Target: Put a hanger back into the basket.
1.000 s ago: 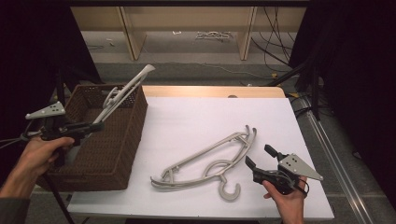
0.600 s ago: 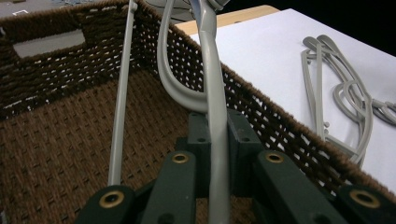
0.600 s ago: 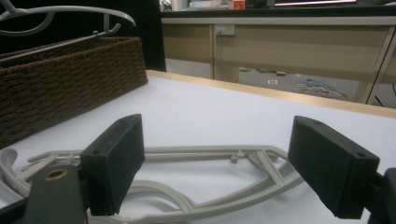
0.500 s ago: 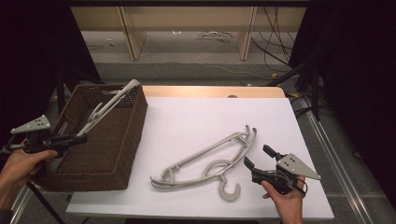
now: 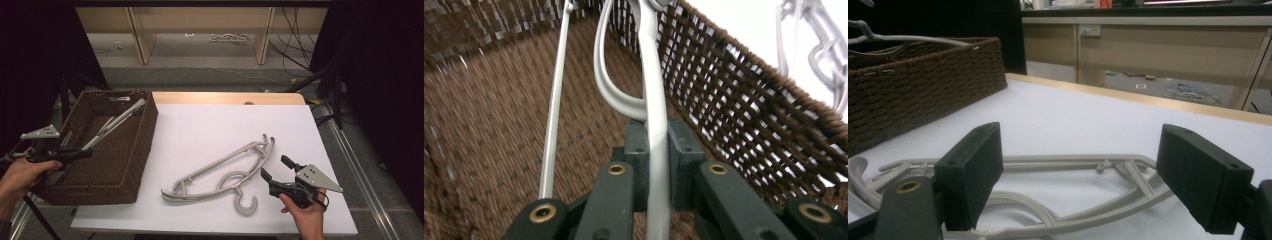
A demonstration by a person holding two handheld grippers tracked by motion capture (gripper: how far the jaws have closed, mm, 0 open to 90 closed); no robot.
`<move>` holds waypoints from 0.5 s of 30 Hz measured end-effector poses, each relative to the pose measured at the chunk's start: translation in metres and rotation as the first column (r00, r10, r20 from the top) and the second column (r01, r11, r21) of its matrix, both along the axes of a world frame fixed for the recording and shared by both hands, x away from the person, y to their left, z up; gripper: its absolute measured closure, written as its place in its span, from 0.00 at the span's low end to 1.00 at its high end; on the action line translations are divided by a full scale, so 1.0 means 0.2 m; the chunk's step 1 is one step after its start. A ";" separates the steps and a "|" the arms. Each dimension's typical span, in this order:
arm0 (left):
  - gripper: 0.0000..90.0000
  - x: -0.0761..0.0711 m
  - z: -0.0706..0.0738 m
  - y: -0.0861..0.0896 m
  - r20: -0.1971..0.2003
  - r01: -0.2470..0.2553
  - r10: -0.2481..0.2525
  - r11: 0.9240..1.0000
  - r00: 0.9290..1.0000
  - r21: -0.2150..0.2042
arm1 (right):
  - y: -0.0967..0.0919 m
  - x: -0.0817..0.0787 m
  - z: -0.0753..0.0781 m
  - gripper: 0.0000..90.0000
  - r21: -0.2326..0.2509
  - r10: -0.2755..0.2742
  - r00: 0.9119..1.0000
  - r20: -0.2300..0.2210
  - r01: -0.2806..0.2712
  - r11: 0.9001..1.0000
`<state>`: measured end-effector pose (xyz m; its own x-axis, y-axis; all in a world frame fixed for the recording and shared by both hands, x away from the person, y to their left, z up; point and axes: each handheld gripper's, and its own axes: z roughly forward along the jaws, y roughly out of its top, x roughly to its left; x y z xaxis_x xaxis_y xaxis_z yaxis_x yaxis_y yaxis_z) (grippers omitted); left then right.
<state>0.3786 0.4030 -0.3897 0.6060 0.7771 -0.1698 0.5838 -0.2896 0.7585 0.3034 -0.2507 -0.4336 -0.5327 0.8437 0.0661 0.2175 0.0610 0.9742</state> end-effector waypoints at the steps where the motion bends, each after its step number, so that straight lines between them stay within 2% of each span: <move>1: 0.90 0.02 0.00 -0.01 -0.039 0.008 -0.007 1.000 0.999 0.026 | 0.00 0.00 0.00 0.22 -0.002 0.005 1.000 -0.012 -0.005 1.000; 2: 0.90 0.02 0.00 -0.01 -0.039 0.008 -0.007 1.000 0.999 0.026 | 0.00 0.00 0.00 0.22 -0.002 0.005 1.000 -0.012 -0.005 1.000; 3: 0.90 0.03 0.00 -0.02 -0.061 0.007 -0.004 0.999 0.998 0.053 | 0.00 0.00 0.00 0.22 0.006 -0.001 1.000 0.000 0.001 1.000; 4: 0.90 0.05 0.00 -0.03 -0.096 0.046 -0.035 0.992 0.995 0.118 | 0.00 0.00 0.00 0.22 0.019 0.006 1.000 0.007 -0.007 1.000; 5: 0.90 0.05 0.00 -0.03 -0.096 0.046 -0.035 0.992 0.995 0.118 | 0.00 0.00 0.00 0.22 0.019 0.006 1.000 0.007 -0.007 1.000; 6: 0.90 0.06 -0.01 -0.05 -0.118 0.067 -0.051 0.989 0.992 0.133 | 0.00 0.00 0.00 0.22 -0.013 0.006 1.000 -0.012 -0.006 1.000; 9: 0.89 0.06 -0.02 -0.07 -0.121 0.070 -0.051 0.985 0.991 0.156 | 0.00 0.00 0.00 0.22 -0.004 0.009 1.000 -0.010 -0.009 1.000; 10: 0.89 0.06 -0.02 -0.06 -0.137 0.091 -0.066 0.979 0.988 0.184 | 0.00 0.00 0.00 0.22 0.000 0.008 1.000 -0.008 -0.008 1.000; 13: 0.88 0.06 -0.05 -0.07 -0.153 0.067 -0.039 0.982 0.987 0.177 | 0.00 0.00 0.00 0.22 -0.002 0.007 1.000 -0.001 -0.007 1.000; 14: 0.87 0.06 -0.06 -0.08 -0.211 0.075 -0.035 0.981 0.977 0.181 | 0.00 0.00 0.00 0.22 0.004 0.004 1.000 -0.004 -0.004 1.000; 15: 0.88 0.06 -0.06 -0.08 -0.211 0.075 -0.035 0.981 0.977 0.181 | 0.00 0.00 0.00 0.22 0.004 0.004 1.000 -0.004 -0.004 1.000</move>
<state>0.3915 0.3868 -0.4014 0.6160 0.7733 -0.1503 0.7008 -0.4508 0.5529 0.3035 -0.2508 -0.4341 -0.5356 0.8415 0.0711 0.2207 0.0583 0.9736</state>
